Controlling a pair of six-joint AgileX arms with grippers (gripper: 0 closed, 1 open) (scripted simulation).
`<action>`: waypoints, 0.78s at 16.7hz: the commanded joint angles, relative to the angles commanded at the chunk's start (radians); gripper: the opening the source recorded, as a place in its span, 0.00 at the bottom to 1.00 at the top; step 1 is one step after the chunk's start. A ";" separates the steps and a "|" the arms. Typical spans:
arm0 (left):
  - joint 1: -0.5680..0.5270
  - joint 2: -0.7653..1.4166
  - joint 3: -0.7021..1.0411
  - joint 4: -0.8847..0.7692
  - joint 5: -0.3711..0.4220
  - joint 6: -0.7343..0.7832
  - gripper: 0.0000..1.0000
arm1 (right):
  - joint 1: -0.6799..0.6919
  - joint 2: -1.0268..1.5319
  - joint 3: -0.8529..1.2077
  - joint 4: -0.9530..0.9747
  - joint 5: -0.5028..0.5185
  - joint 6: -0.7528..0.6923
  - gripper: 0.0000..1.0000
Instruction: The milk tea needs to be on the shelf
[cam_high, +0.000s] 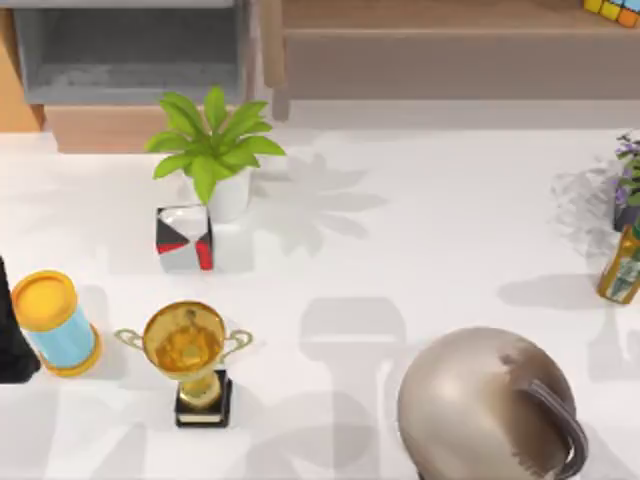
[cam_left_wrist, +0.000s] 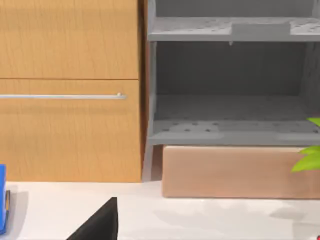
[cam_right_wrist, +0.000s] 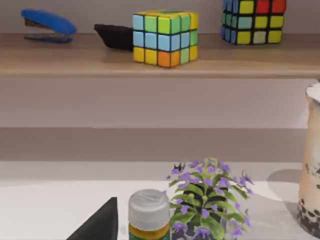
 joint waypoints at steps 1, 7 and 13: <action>0.000 0.000 0.000 0.000 0.000 0.000 1.00 | 0.000 0.000 0.000 0.000 0.000 0.000 1.00; 0.000 0.000 0.000 0.000 0.000 0.000 1.00 | -0.031 0.139 0.044 0.115 -0.038 0.004 1.00; 0.000 0.000 0.000 0.000 0.000 0.000 1.00 | -0.138 0.572 0.160 0.442 -0.140 0.006 1.00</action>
